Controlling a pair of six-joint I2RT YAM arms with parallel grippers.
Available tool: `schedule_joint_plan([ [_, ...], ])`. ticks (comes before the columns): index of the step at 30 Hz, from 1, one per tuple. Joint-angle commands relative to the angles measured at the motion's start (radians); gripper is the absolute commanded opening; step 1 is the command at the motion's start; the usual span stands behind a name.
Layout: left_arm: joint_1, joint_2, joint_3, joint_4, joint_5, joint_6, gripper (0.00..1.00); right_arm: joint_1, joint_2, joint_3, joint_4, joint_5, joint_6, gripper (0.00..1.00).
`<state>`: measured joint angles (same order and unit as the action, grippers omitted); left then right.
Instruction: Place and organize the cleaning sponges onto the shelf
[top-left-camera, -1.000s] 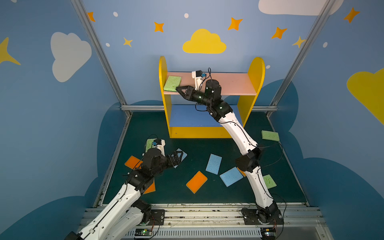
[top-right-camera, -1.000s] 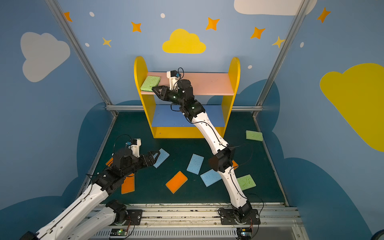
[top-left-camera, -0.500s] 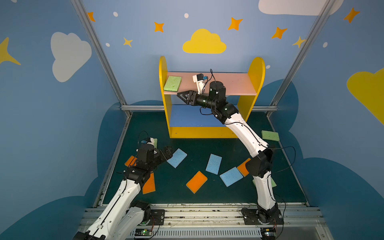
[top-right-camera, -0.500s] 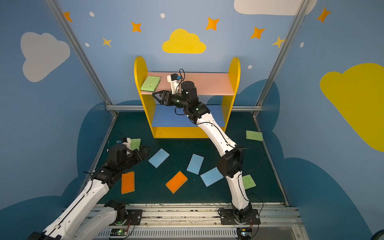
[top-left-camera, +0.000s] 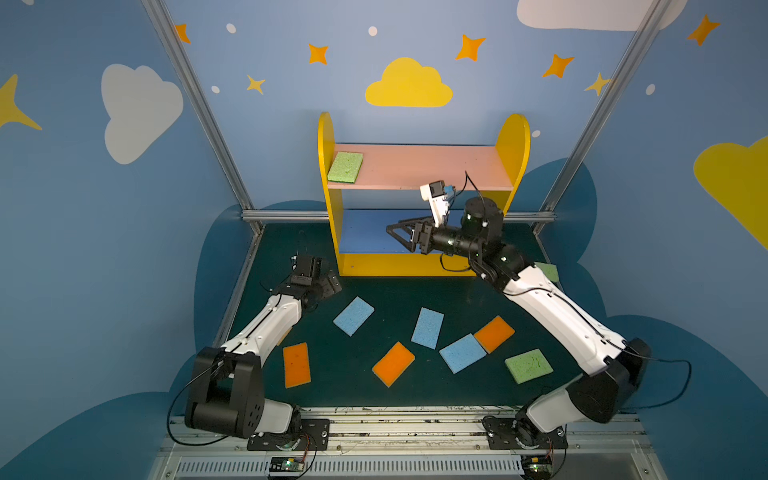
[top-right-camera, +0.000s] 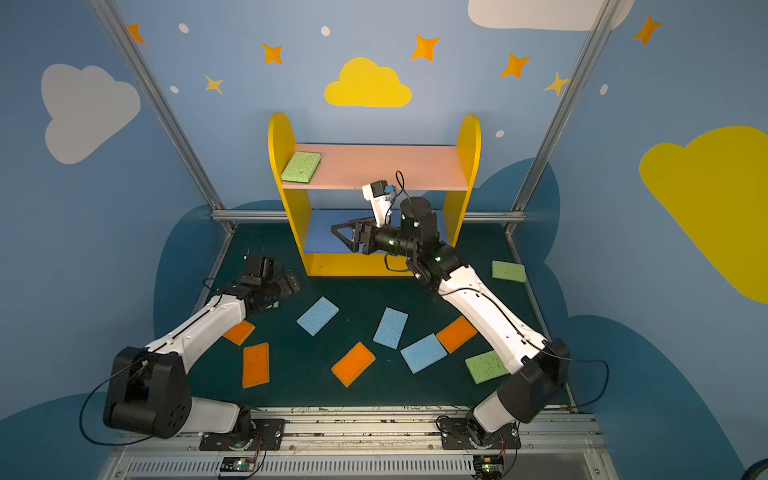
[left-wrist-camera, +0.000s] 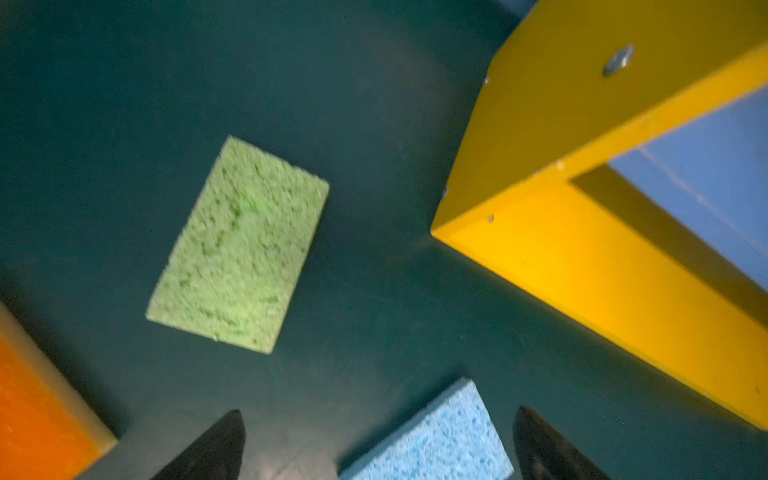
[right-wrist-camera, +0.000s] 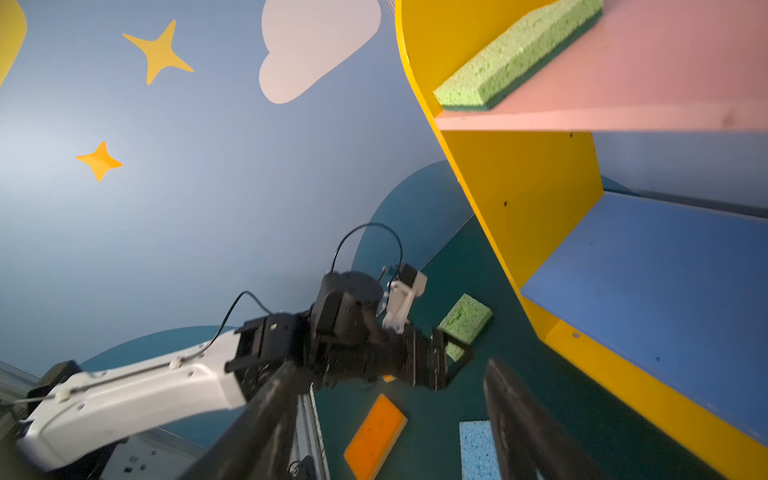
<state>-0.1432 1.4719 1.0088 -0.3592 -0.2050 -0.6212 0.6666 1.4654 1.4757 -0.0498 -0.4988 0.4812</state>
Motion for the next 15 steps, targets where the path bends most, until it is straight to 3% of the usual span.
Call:
schedule_joint_plan([
  [1, 0.039, 0.106, 0.136, -0.154, -0.063, 0.103, 0.99, -0.007, -0.082, -0.132, 0.066, 0.025, -0.039, 0.8],
  [5, 0.099, 0.259, 0.284, -0.27, 0.006, 0.189, 0.99, -0.045, -0.149, -0.255, 0.098, 0.021, -0.037, 0.84],
  [9, 0.165, 0.337, 0.334, -0.273, 0.14, 0.253, 0.99, -0.081, -0.174, -0.325, 0.132, 0.023, -0.045, 0.85],
  [15, 0.207, 0.47, 0.459, -0.395, 0.121, 0.354, 0.99, -0.115, -0.159, -0.365, 0.188, 0.007, -0.008, 0.85],
])
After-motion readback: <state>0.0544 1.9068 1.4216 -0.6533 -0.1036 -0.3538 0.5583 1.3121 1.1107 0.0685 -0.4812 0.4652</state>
